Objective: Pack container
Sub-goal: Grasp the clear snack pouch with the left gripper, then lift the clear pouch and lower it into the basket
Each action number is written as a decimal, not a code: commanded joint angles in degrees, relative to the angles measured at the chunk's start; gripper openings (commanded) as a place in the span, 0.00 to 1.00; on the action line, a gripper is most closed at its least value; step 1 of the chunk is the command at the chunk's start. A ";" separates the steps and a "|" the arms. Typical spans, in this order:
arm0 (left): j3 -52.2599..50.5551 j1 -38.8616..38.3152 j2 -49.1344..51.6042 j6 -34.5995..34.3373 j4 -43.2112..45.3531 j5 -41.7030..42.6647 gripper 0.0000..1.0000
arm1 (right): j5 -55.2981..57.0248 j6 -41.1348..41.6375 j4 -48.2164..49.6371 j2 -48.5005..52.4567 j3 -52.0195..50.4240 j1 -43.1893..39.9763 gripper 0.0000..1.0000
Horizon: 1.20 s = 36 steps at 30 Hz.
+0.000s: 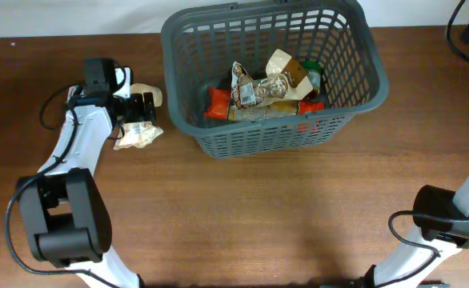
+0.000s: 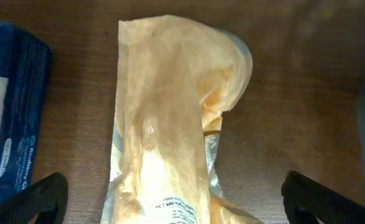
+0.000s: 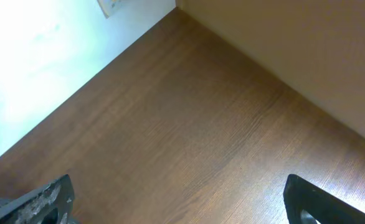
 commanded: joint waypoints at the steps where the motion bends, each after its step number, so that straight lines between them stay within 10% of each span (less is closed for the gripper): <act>1: -0.87 -0.15 4.07 1.99 0.57 0.85 0.99 | 0.26 0.74 0.20 0.00 0.07 -0.07 0.99; 17: -0.87 -0.15 14.64 1.92 9.35 0.90 1.00 | 0.26 0.74 0.20 0.00 0.07 -0.07 0.99; 18: -0.87 -0.15 15.21 1.97 9.14 1.33 0.92 | 0.26 0.74 0.20 0.00 0.07 -0.07 0.99; 19: -0.87 -0.15 15.67 1.97 9.01 2.19 0.68 | 0.26 0.74 0.20 0.00 0.07 -0.07 0.99; 20: -0.87 -0.15 15.80 1.97 8.74 3.39 0.20 | 0.26 0.74 0.20 0.00 0.07 -0.07 0.99; 21: -0.87 -0.15 15.80 1.95 8.57 4.13 0.02 | 0.26 0.74 0.20 0.00 0.07 -0.07 0.99; 36: 6.78 0.00 3.63 1.97 7.56 8.33 0.02 | 0.26 0.74 0.20 0.00 0.07 -0.07 0.99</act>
